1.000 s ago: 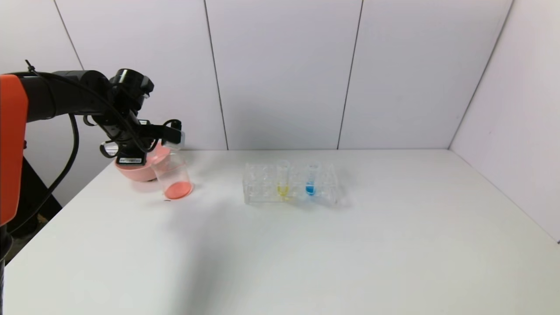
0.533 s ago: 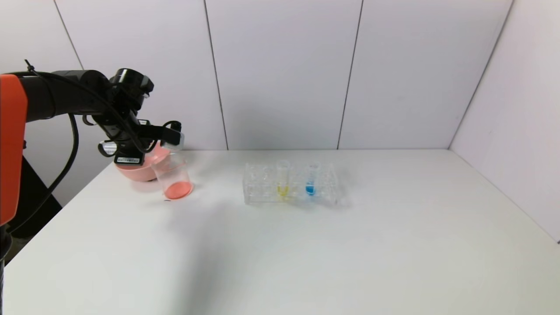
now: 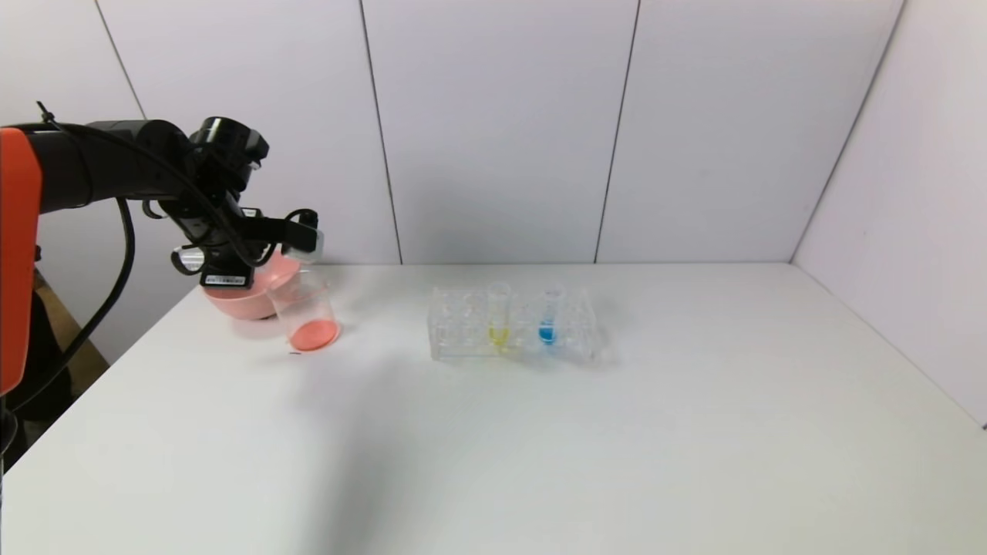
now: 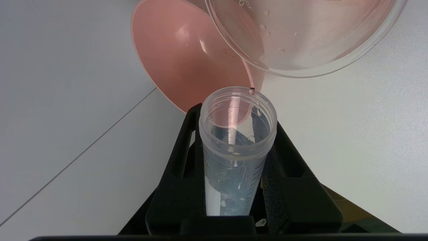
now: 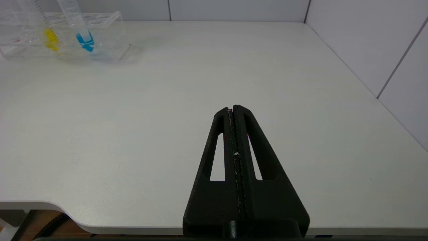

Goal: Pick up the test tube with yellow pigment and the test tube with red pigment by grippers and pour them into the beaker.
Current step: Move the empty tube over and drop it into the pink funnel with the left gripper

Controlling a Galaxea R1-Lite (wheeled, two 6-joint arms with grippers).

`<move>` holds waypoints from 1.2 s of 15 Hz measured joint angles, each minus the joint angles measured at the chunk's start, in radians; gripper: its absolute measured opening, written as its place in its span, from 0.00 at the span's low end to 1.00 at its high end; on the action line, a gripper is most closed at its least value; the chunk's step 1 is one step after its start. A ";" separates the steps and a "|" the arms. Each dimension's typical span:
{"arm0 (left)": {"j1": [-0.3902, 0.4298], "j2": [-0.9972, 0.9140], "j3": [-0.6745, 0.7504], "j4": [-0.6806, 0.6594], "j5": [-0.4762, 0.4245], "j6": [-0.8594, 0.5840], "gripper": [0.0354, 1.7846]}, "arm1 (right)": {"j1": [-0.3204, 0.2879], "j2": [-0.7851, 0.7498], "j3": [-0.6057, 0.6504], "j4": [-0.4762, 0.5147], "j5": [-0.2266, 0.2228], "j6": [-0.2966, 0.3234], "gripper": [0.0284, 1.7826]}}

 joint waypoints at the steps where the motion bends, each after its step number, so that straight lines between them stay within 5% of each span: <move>1: 0.003 -0.008 0.000 -0.001 -0.002 -0.031 0.26 | 0.000 0.000 0.000 0.000 0.000 0.000 0.05; 10: 0.057 -0.084 0.002 -0.139 -0.221 -0.708 0.26 | 0.000 0.000 0.000 0.000 0.000 0.000 0.05; 15: 0.104 -0.107 0.039 -0.462 -0.261 -1.109 0.26 | 0.000 0.000 0.000 0.000 0.000 0.000 0.05; 18: 0.111 -0.104 0.049 -0.618 -0.264 -1.225 0.26 | 0.000 0.000 0.000 0.000 0.000 0.000 0.05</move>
